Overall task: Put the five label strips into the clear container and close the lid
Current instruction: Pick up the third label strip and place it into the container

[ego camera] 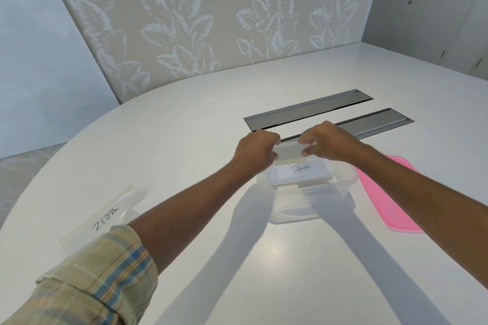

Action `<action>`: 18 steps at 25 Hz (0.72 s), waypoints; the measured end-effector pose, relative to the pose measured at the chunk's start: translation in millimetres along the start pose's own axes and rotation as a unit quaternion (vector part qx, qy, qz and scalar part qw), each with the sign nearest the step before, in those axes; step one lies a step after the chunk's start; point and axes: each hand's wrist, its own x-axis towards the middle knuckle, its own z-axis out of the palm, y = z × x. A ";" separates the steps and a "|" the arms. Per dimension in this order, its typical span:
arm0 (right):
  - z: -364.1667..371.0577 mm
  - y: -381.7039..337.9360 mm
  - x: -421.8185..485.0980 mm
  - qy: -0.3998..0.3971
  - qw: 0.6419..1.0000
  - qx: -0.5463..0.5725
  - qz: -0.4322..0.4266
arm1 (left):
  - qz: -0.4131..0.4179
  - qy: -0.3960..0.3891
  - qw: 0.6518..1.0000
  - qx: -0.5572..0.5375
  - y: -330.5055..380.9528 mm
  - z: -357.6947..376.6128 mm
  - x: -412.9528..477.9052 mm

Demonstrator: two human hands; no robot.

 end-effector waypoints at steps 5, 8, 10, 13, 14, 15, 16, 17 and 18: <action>-9.2 -58.0 18.2 0.047 0.996 0.061 -0.049 | -0.089 0.093 0.992 0.010 -31.2 -41.6 -42.5; -1.9 -107.3 28.3 0.048 0.993 0.063 -0.091 | -0.154 0.107 0.982 0.006 -59.4 -62.8 -73.4; 9.2 -145.3 32.2 0.035 0.988 0.073 -0.130 | -0.208 0.114 0.971 0.000 -82.1 -73.3 -100.4; 31.5 -204.4 36.0 0.000 0.979 0.076 -0.187 | -0.292 0.120 0.949 -0.002 -119.4 -85.4 -145.9; 40.4 -223.1 36.7 -0.012 0.976 0.076 -0.205 | -0.318 0.120 0.940 -0.002 -131.5 -88.3 -161.9; 50.8 -243.0 37.0 -0.025 0.971 0.077 -0.224 | -0.345 0.120 0.931 0.000 -143.9 -91.0 -179.9; 60.8 -261.2 37.1 -0.039 0.967 0.083 -0.239 | -0.369 0.119 0.922 -0.001 -154.9 -92.6 -196.9; 70.0 -278.7 36.3 -0.053 0.963 0.091 -0.250 | -0.391 0.118 0.913 -0.004 -165.1 -92.9 -213.4; 79.3 -296.1 35.3 -0.067 0.958 0.096 -0.260 | -0.411 0.113 0.905 -0.005 -174.2 -92.1 -229.9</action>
